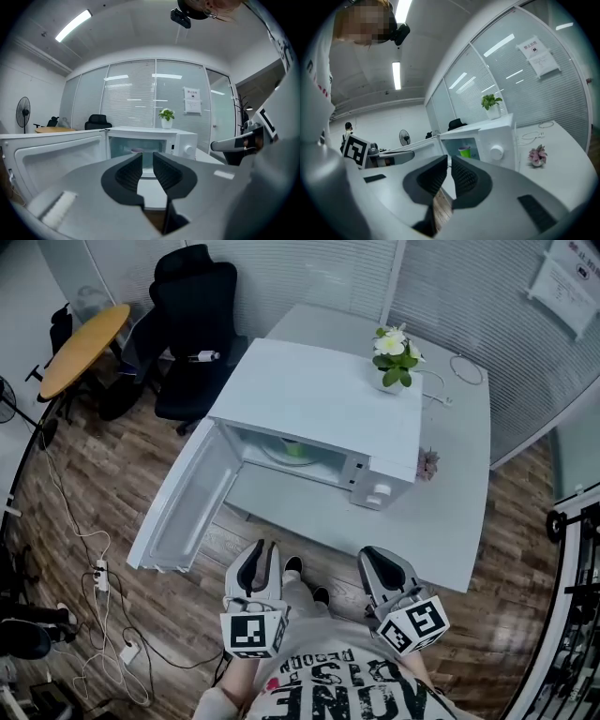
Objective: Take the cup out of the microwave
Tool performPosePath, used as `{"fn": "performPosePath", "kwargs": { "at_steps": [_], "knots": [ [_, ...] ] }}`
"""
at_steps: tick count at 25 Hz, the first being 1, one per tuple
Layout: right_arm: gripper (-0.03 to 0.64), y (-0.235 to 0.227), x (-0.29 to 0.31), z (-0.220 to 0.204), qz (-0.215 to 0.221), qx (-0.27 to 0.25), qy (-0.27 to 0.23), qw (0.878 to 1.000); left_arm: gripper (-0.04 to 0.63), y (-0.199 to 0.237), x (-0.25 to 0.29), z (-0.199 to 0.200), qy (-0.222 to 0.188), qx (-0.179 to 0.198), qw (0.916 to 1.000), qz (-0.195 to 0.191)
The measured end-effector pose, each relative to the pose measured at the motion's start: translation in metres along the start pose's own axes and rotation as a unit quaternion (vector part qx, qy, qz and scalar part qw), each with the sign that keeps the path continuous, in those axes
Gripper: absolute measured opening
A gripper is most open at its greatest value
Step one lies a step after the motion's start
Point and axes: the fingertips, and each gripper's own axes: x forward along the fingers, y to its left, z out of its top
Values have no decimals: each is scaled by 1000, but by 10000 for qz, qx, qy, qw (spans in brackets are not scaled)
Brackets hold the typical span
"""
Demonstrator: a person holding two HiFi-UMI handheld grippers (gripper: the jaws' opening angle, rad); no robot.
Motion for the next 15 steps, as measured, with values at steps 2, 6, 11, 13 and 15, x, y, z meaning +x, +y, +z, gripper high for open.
{"fn": "performPosePath", "kwargs": {
  "at_steps": [2, 6, 11, 13, 15],
  "knots": [
    [34, -2, 8, 1, -52, 28, 29, 10000, 77, 6, 9, -1, 37, -46, 10000, -72],
    [34, -9, 29, 9, -212, 62, -1, 9998, 77, 20, 34, 4, 87, -76, 9996, -267],
    [34, -22, 60, 22, -456, 70, -83, 9989, 77, 38, 67, 12, 135, -64, 9984, -550],
    [34, -24, 73, 24, -528, 95, -102, 9985, 77, 45, 78, 13, 154, -53, 9976, -678],
    [34, -26, 85, 25, -589, 117, -94, 9981, 77, 52, 89, 13, 174, -25, 9965, -813]
  ]
}}
